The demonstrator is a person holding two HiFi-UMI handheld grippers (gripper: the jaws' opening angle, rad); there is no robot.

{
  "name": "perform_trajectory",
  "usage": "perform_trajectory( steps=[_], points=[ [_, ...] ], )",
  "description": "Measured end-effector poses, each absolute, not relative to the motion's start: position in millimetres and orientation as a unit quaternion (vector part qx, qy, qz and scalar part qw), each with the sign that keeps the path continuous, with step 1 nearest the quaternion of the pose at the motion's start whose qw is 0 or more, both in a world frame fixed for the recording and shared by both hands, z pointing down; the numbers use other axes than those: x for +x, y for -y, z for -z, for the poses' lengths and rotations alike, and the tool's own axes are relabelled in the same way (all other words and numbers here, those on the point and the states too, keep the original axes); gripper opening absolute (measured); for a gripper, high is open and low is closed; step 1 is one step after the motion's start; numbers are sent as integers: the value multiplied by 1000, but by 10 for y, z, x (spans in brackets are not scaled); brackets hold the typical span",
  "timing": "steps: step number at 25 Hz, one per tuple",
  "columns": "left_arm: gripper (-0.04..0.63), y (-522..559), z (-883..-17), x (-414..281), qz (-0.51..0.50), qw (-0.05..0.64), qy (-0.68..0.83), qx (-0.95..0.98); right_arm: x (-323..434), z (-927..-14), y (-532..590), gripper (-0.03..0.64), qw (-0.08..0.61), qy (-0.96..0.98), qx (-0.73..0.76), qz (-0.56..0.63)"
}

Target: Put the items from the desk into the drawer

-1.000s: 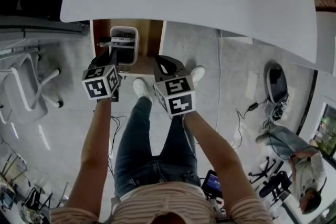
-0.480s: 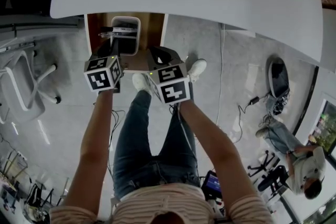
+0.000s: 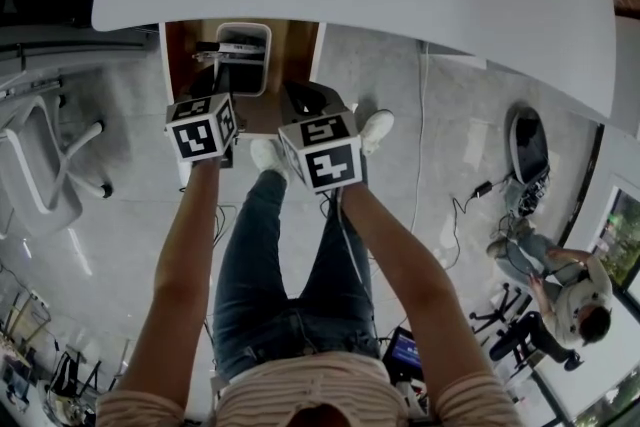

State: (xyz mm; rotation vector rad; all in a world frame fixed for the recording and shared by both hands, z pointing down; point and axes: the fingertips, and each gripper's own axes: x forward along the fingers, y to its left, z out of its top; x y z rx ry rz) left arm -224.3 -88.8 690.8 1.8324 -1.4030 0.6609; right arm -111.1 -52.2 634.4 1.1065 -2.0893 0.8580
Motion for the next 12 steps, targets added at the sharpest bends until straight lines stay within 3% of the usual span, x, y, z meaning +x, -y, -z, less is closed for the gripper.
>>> perform_trajectory(
  steps=[12],
  points=[
    [41,1014,-7124,-2244,-257,377,548,701,-1053,-6474,541,17,322,779,425,-330]
  ],
)
